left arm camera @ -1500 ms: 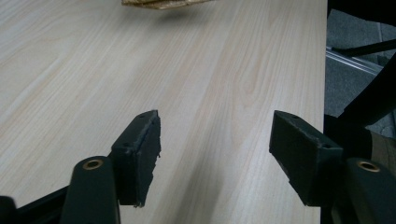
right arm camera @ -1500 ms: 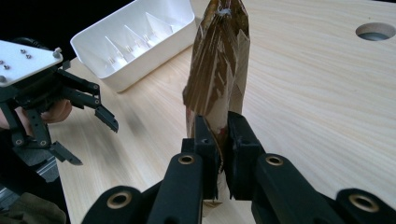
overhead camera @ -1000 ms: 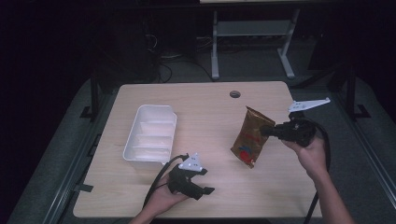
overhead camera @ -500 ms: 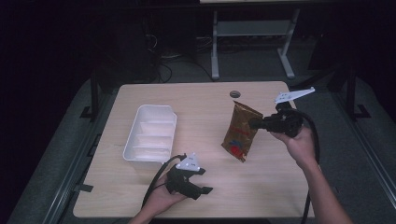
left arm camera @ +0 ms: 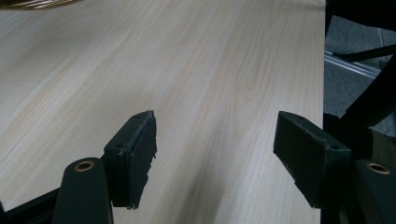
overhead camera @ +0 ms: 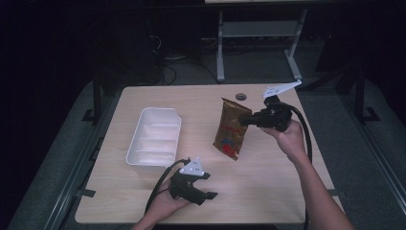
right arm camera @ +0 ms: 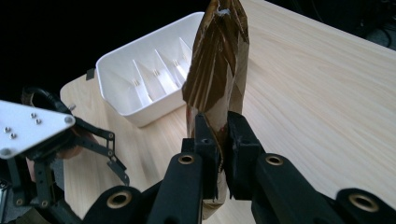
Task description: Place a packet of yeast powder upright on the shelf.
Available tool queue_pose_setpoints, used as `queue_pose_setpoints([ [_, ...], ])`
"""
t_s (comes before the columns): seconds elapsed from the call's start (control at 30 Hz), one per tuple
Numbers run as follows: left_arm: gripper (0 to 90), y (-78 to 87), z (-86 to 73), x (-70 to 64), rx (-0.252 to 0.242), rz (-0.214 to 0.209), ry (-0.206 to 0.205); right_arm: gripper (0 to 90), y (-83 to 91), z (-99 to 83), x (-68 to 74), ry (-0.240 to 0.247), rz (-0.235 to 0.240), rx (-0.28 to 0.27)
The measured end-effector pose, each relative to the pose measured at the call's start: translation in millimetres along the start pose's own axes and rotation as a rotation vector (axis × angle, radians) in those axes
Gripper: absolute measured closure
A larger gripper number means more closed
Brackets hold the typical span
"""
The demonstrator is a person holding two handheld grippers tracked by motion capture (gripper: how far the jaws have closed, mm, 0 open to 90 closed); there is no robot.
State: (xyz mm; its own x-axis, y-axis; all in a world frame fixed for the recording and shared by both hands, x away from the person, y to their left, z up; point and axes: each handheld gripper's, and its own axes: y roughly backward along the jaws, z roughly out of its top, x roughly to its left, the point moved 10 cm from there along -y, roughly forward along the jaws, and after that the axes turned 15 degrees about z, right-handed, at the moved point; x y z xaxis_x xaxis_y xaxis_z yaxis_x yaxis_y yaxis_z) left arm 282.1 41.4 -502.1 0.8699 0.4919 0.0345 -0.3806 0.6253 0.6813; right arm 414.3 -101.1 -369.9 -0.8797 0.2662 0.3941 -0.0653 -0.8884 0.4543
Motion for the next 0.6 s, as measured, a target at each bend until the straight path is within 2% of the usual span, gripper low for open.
queue_pose_setpoints([
  [0.6,29.3,4.6,-1.8,4.8,-0.011,0.007,0.003,83.8,-39.2,32.5,-2.4,0.03,0.069,0.011],
])
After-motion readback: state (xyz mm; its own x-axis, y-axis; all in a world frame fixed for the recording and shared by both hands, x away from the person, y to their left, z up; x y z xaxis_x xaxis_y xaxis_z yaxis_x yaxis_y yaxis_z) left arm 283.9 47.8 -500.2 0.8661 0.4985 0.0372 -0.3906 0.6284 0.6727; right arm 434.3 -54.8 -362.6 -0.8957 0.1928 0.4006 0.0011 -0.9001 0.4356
